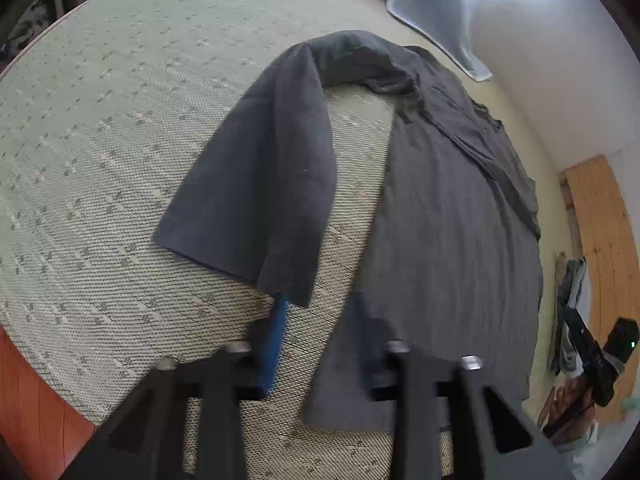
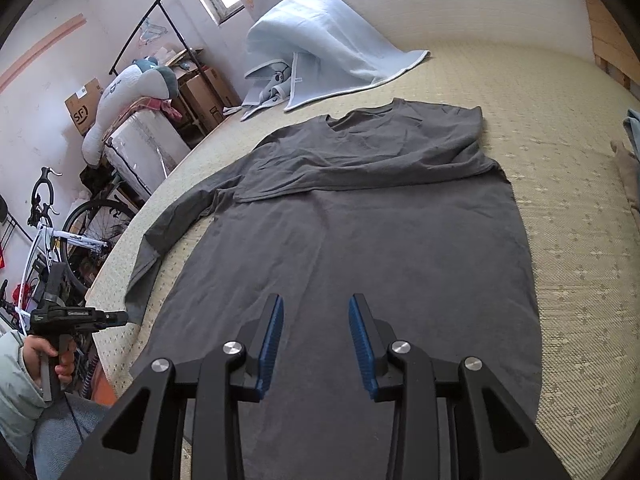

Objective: Fold clothes

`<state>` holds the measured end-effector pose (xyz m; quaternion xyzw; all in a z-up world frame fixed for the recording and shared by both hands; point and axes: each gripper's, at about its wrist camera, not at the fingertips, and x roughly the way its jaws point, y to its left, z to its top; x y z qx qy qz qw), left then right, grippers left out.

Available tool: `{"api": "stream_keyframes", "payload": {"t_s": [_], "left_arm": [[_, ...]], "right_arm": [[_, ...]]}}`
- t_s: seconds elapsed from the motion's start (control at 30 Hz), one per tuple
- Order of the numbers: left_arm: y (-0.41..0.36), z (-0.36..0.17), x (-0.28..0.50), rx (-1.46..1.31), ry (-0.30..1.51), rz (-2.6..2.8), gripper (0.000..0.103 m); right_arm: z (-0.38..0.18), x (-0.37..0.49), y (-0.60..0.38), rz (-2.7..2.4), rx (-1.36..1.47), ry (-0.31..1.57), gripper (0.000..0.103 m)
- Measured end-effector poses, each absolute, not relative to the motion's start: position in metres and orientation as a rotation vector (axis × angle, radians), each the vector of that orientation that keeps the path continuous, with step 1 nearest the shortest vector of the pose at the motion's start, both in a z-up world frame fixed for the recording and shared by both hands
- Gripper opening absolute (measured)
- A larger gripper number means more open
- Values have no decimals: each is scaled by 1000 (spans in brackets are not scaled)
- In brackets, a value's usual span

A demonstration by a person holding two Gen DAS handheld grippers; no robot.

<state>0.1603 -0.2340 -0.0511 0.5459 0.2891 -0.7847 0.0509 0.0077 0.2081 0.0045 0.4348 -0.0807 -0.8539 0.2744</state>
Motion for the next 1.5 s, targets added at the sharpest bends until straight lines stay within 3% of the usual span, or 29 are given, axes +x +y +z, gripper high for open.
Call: {"api": "stream_keyframes", "payload": {"t_s": [0.1,0.2,0.43,0.7,0.87,0.93,0.97,1.0,1.03,1.3,1.5], "left_arm": [[-247,-47,172,1570,985,-2371,51],[-272,-52,186,1439,1134,-2293,68],[-319,-91,194,1283,1404,-2037,69],[-320,-95,181,1251,1347,-2017,69],[-317,-91,168,1327,1210,-1983,69],[-311,-88,160,1381,1119,-1976,61],[-307,-87,155,1410,1069,-1977,53],[-304,-86,151,1438,1021,-1978,33],[-302,-84,148,1453,1002,-1989,31],[-302,-84,138,1528,890,-2011,31],[-305,-84,142,1527,901,-2021,31]], "right_arm": [[2,8,203,-2289,1173,-203,37],[0,7,199,-2285,1182,-192,37],[-4,4,191,-2279,1190,-182,37],[-7,5,181,-2262,1194,-154,37],[-6,4,183,-2262,1195,-160,37],[-5,4,184,-2263,1193,-165,37],[-5,3,185,-2263,1191,-168,37],[-4,3,185,-2263,1190,-172,37],[-3,3,186,-2263,1188,-175,37],[1,1,194,-2267,1178,-199,37],[4,1,196,-2267,1170,-206,37]]}}
